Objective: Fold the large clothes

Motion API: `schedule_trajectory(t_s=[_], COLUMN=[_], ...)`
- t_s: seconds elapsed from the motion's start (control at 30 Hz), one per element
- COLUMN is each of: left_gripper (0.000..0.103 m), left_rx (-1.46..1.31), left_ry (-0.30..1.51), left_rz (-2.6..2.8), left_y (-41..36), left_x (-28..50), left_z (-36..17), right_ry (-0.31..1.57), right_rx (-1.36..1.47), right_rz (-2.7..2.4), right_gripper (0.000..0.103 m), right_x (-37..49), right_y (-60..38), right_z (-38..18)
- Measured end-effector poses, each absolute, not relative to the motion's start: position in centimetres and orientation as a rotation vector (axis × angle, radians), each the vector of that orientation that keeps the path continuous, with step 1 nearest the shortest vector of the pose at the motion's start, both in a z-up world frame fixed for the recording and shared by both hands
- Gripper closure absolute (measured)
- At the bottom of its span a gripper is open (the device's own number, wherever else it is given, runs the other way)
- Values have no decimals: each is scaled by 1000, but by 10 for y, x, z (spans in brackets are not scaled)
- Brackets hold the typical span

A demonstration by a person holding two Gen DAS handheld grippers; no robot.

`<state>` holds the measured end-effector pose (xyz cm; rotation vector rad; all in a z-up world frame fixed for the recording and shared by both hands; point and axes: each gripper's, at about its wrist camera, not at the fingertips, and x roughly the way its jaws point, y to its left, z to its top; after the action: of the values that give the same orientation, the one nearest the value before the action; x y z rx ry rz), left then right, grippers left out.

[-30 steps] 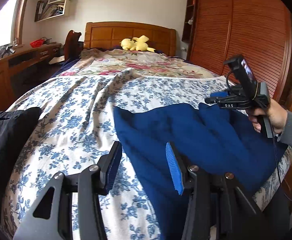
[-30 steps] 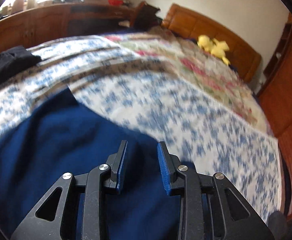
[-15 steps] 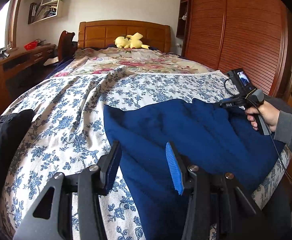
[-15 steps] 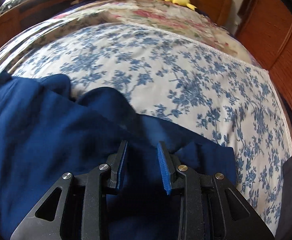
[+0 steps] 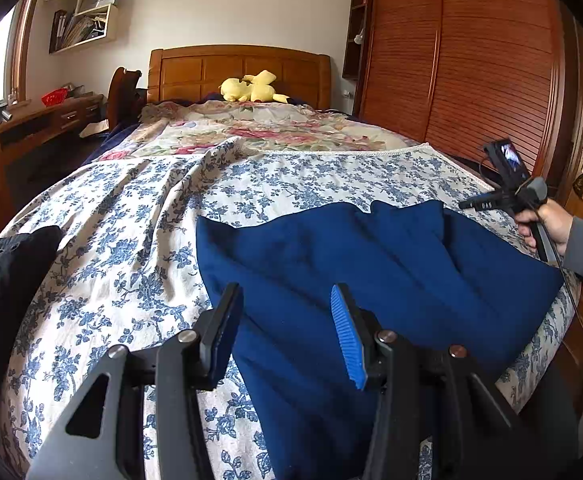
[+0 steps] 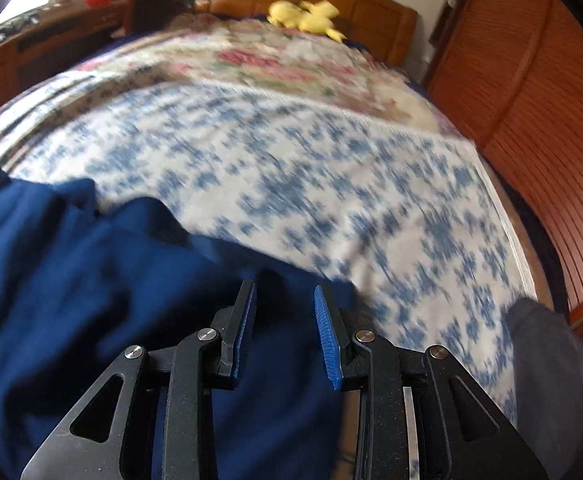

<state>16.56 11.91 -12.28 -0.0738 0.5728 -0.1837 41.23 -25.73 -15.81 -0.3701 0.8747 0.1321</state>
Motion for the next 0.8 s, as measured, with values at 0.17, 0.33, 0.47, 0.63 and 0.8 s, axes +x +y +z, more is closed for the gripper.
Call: schedule_trajectory(t_s=[0.17,0.33,0.47,0.63,0.8], left_gripper=[59,59,59,59,59], left_rx=[-67,-57,-56,-53,-51], left_ry=[578,590,590,592,590], left_rz=[-186,-191,-193,-195,-195], left_y=[116,111,110,107,106], left_x=[165,167,168,168,166], left_z=[-123,-127,-126,-127,-126], right_ry=[978,1017,1032,983,883], right_rx=[-269,-161,-140,-294,-266], right_rz=[67,87,163,150,-48], right_gripper=[74,74,91,103,103], right_x=[424,428,426,413,407], right_y=[-299,-318,-315,-302,-345], right_z=[-185,-195,-197,-193,-170])
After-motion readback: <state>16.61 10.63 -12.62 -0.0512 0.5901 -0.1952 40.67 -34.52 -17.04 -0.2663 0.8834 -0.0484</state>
